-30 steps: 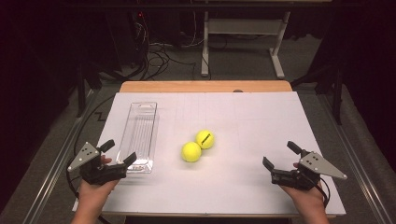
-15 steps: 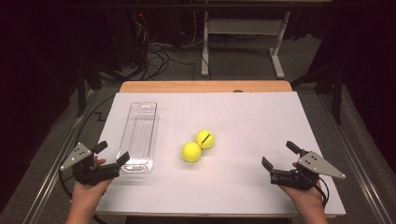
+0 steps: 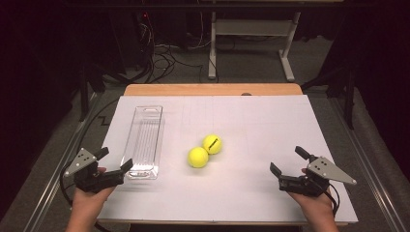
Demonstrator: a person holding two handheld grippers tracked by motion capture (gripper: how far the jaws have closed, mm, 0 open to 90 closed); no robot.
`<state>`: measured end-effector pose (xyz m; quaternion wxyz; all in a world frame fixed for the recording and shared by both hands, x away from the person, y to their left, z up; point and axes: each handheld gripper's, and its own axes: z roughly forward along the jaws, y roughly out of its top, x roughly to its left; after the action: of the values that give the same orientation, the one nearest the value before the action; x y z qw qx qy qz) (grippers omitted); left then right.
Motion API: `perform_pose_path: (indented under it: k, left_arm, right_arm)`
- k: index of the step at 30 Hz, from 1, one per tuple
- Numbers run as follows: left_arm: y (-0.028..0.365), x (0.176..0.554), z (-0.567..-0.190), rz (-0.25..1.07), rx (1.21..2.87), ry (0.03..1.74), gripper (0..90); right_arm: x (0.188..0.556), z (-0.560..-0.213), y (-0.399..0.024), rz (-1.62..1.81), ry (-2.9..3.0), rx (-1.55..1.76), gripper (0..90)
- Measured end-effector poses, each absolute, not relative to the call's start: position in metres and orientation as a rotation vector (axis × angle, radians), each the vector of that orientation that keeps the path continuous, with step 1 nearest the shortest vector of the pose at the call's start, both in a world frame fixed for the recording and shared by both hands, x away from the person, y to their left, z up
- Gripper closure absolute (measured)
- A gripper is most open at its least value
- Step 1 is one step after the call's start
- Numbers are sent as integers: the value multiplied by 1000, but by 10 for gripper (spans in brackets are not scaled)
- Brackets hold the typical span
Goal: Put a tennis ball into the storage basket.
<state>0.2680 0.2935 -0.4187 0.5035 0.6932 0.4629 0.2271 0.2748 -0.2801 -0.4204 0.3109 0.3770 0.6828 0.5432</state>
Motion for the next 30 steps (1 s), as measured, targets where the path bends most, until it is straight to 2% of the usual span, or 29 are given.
perform_pose_path:
  k: [30]
  left_arm:
    - [293,269,-431,453,1845,1198,7]
  right_arm:
    - [278,-422,-276,1437,1817,990,4]
